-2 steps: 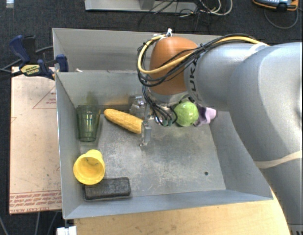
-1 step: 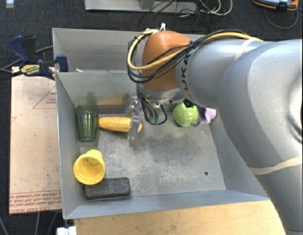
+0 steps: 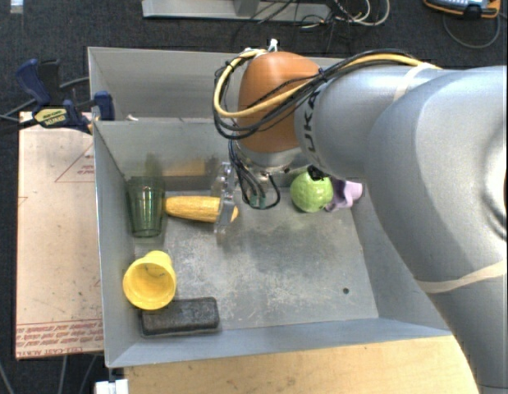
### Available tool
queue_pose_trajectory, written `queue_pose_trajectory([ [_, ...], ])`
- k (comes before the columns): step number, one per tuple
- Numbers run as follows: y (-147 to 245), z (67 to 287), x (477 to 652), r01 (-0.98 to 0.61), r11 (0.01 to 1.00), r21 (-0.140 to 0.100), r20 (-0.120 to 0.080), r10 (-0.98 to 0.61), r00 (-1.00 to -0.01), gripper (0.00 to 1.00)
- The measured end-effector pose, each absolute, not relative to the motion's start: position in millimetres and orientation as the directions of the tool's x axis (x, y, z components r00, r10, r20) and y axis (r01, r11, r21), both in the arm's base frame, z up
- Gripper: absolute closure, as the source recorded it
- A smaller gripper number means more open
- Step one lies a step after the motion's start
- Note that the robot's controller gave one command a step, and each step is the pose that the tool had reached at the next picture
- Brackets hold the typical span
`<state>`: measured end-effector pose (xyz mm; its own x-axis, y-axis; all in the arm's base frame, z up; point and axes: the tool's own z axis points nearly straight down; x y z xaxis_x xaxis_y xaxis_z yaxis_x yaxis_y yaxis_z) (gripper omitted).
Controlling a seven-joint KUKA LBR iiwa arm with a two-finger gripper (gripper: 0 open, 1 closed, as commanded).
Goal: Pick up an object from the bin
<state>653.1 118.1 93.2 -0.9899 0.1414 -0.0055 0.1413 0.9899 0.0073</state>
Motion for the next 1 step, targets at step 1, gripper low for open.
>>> queue_pose_trajectory([
  [1, 116.3, 84.2, 654.2, 0.121, 0.993, 0.008, -0.008, 0.121, -0.993, 1.00],
])
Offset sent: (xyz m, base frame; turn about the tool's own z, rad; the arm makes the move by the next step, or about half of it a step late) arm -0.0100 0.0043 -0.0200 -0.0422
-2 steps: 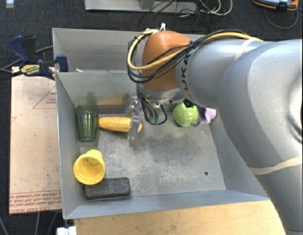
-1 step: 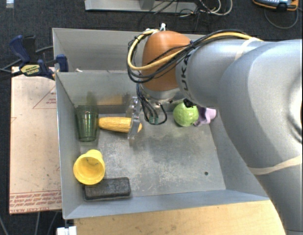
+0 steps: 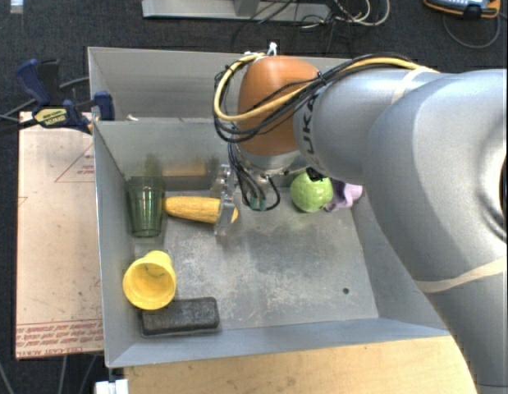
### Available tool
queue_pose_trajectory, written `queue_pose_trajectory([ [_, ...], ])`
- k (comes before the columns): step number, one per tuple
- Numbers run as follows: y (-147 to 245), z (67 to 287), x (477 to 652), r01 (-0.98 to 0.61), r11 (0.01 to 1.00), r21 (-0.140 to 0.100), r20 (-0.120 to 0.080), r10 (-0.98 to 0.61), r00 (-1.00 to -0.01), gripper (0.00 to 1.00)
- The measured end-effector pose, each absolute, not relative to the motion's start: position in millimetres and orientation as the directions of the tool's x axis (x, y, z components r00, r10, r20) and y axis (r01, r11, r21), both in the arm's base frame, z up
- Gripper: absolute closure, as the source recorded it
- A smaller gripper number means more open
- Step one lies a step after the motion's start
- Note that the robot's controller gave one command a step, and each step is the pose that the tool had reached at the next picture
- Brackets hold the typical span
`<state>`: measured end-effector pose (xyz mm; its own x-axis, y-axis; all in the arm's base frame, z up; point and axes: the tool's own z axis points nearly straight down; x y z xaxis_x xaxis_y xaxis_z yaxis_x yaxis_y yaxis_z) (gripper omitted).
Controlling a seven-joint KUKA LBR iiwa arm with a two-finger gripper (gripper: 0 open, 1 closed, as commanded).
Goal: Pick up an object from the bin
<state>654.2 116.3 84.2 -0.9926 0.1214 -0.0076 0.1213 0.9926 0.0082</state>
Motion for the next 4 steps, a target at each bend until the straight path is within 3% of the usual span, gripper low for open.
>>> queue_pose_trajectory([
  [1, 120.6, 76.8, 646.4, 0.103, 0.995, 0.007, -0.013, 0.103, -0.995, 1.00],
  [2, 119.5, 124.0, 643.1, 0.106, 0.994, 0.007, -0.002, 0.106, -0.994, 1.00],
  [4, 123.8, 254.0, 644.6, 0.074, 0.997, 0.007, -0.007, 0.074, -0.997, 1.00],
])
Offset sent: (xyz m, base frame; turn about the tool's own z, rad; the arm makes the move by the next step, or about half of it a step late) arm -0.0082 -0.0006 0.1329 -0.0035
